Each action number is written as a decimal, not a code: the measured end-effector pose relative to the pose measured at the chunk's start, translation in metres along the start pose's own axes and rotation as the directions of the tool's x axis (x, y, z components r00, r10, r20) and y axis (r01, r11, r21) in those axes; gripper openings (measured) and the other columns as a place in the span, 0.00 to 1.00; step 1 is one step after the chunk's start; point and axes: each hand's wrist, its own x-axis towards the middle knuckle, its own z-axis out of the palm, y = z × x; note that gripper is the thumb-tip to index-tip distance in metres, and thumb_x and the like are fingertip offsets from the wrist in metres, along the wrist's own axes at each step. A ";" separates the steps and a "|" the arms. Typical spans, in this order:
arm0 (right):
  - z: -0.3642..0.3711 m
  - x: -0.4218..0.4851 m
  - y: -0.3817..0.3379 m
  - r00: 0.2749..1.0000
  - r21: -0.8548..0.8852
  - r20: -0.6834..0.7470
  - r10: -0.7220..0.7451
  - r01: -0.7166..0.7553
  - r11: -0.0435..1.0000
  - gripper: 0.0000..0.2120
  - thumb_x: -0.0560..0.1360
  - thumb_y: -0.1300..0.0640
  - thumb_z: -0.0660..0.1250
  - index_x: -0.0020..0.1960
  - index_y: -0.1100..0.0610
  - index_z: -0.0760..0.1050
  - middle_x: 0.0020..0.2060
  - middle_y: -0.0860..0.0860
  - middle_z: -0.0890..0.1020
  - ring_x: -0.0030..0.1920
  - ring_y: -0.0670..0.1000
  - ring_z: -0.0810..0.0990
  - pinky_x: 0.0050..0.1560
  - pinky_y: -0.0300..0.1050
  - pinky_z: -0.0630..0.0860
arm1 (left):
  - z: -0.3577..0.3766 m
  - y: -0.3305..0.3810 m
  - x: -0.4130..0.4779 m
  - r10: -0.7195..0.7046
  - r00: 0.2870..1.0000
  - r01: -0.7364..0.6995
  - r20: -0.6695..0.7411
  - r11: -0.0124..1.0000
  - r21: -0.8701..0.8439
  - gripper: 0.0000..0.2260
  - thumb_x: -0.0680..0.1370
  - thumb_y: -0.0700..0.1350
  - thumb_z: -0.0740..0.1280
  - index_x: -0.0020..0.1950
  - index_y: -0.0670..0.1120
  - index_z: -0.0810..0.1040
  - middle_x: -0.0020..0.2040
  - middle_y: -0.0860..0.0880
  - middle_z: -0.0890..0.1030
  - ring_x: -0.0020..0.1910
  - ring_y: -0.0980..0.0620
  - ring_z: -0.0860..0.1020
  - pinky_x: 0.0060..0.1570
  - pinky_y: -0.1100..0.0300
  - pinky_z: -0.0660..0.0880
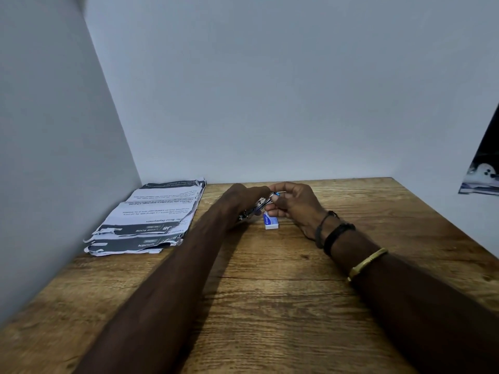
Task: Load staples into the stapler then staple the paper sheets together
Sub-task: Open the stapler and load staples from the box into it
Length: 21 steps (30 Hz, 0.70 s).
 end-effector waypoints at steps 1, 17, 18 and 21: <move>0.000 0.000 0.000 1.000 -0.001 0.000 0.004 -0.004 1.000 0.10 0.79 0.71 0.66 0.49 0.57 0.81 0.41 0.60 0.85 0.36 0.50 0.87 0.38 0.41 0.85 | 0.000 0.000 0.000 -0.004 1.000 0.004 -0.002 1.000 0.003 0.19 0.68 0.59 0.69 0.42 0.44 0.85 0.32 0.50 0.86 0.30 0.53 0.79 0.33 0.62 0.71; -0.002 -0.002 -0.001 0.996 0.043 -0.011 0.089 -0.088 0.995 0.09 0.79 0.71 0.65 0.50 0.61 0.82 0.38 0.58 0.87 0.39 0.53 0.88 0.38 0.42 0.85 | 0.001 0.001 -0.004 -0.015 1.000 0.015 -0.004 1.000 0.024 0.13 0.68 0.51 0.64 0.39 0.43 0.83 0.39 0.46 0.87 0.36 0.48 0.78 0.40 0.57 0.72; -0.002 -0.002 -0.001 0.996 0.045 -0.016 0.091 -0.090 0.995 0.09 0.79 0.71 0.65 0.50 0.61 0.82 0.37 0.57 0.86 0.39 0.53 0.88 0.38 0.43 0.85 | -0.001 0.002 -0.005 -0.018 1.000 0.018 -0.004 0.999 0.027 0.15 0.67 0.51 0.63 0.42 0.43 0.83 0.43 0.44 0.88 0.38 0.46 0.78 0.42 0.56 0.72; -0.005 -0.002 -0.003 0.994 0.059 -0.042 0.100 -0.098 0.993 0.09 0.79 0.71 0.65 0.50 0.61 0.82 0.38 0.58 0.86 0.38 0.54 0.88 0.40 0.44 0.86 | -0.005 0.002 -0.008 0.088 0.996 -0.088 0.001 0.996 -0.015 0.17 0.72 0.48 0.64 0.53 0.40 0.83 0.47 0.43 0.86 0.42 0.46 0.79 0.42 0.57 0.72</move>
